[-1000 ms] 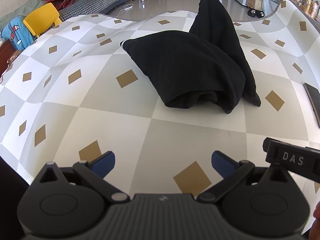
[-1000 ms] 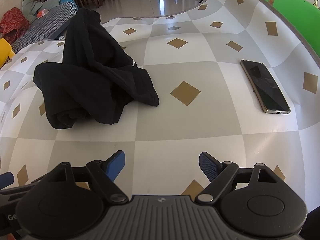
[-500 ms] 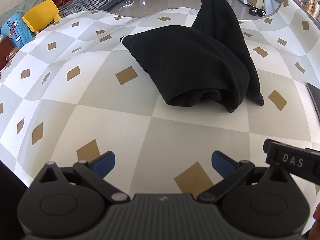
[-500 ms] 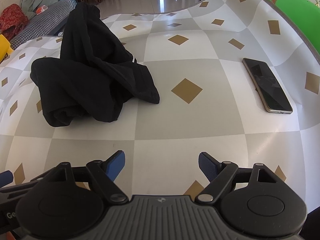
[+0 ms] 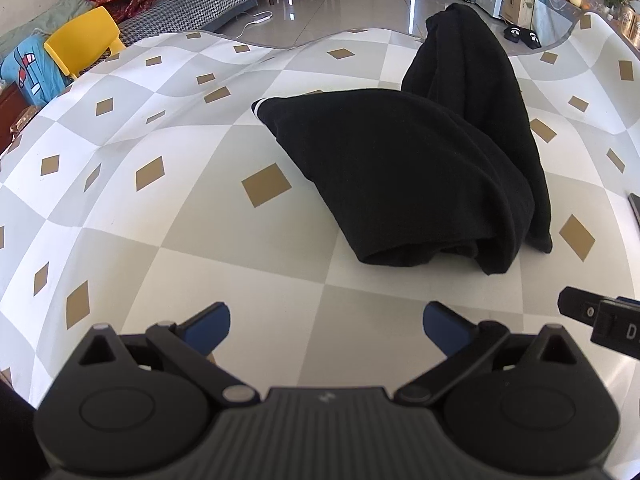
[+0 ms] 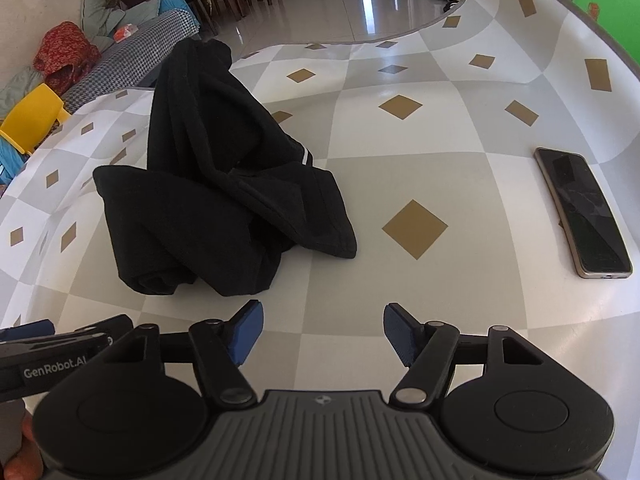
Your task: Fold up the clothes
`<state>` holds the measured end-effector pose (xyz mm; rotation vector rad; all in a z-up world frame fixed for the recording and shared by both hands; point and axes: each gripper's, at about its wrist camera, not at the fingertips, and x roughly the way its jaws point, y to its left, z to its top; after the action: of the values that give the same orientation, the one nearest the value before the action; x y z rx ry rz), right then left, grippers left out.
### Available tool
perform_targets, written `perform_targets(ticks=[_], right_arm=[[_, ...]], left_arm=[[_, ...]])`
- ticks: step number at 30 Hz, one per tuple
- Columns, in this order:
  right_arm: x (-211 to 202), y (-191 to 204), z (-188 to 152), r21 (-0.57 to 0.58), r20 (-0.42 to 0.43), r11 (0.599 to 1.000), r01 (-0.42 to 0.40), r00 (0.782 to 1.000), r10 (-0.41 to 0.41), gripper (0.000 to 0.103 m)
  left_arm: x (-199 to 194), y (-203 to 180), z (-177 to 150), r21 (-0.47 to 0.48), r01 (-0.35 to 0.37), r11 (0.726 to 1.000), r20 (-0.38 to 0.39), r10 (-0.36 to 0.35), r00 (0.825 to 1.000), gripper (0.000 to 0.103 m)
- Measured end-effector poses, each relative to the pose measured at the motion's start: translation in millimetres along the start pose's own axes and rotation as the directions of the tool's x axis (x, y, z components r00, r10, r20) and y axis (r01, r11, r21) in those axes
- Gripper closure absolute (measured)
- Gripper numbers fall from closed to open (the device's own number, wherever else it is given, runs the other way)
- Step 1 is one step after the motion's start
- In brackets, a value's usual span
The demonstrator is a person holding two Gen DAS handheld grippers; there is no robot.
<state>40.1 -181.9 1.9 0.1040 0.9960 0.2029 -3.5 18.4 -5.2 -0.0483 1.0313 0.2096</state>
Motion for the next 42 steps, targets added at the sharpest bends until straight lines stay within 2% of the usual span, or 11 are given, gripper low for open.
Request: perform_targets(ticks=[4,9,13,15,17,24,30,33,37,39,42], right_arm=[[2.0,5.7,11.1,-0.047,0.015,0.997,-0.058,0.998,0.059,0.039],[0.5,14.7,27.5,-0.128,0.054,0.989,-0.076,0.995,0.083,0.041],[3.7,15.1,38.9,-0.146,0.052,0.987,-0.070,0.996,0.079,0.041],[3.2,11.9,46.8,-0.127,0.057,0.987,-0.099,0.993,0.107,0.042],[1.5,10.3,53.6,-0.110,0.070,0.985,-0.134,0.987,0.142,0.044],[6.8,20.1,73.6,-0.092,0.106,0.974,-0.208,0.970,0.218,0.047],[26.0,36.4,82.4,-0.132,0.120,0.974,-0.182,0.973,0.198,0.053],[38.2,39.6,83.6,-0.137,0.110,0.974,-0.183,0.974,0.198,0.060],[50.7,41.5,78.2,-0.159,0.084,0.973,-0.165,0.980,0.180,0.080],[54.2,40.2,74.2,-0.164,0.073,0.974,-0.155,0.983,0.169,0.085],[54.2,35.7,71.4,-0.159,0.078,0.977,-0.139,0.985,0.153,0.091]], left_arm=[[2.9,0.8,15.1,0.009,0.010,1.000,0.014,-0.010,1.000,0.000],[0.7,-5.7,33.6,0.050,0.021,0.999,0.045,-0.023,0.999,0.000],[4.2,-11.4,43.5,0.065,0.024,0.998,0.022,-0.026,0.999,0.000],[6.1,-11.7,49.4,0.056,0.037,0.998,0.011,-0.037,0.999,0.000],[6.7,-9.3,57.6,0.038,0.046,0.998,0.007,-0.046,0.999,0.000],[2.1,19.9,90.5,-0.102,0.102,0.990,0.068,-0.095,0.993,0.000],[20.9,33.3,105.7,-0.189,0.113,0.976,0.094,-0.096,0.991,0.000],[40.2,32.0,106.3,-0.214,0.102,0.971,0.055,-0.093,0.994,0.000],[67.7,31.0,99.3,-0.254,0.080,0.964,-0.014,-0.087,0.996,0.000],[77.2,32.4,93.6,-0.273,0.069,0.960,-0.044,-0.084,0.996,0.000],[84.3,31.0,86.4,-0.248,0.011,0.969,-0.065,-0.028,0.997,0.000]])
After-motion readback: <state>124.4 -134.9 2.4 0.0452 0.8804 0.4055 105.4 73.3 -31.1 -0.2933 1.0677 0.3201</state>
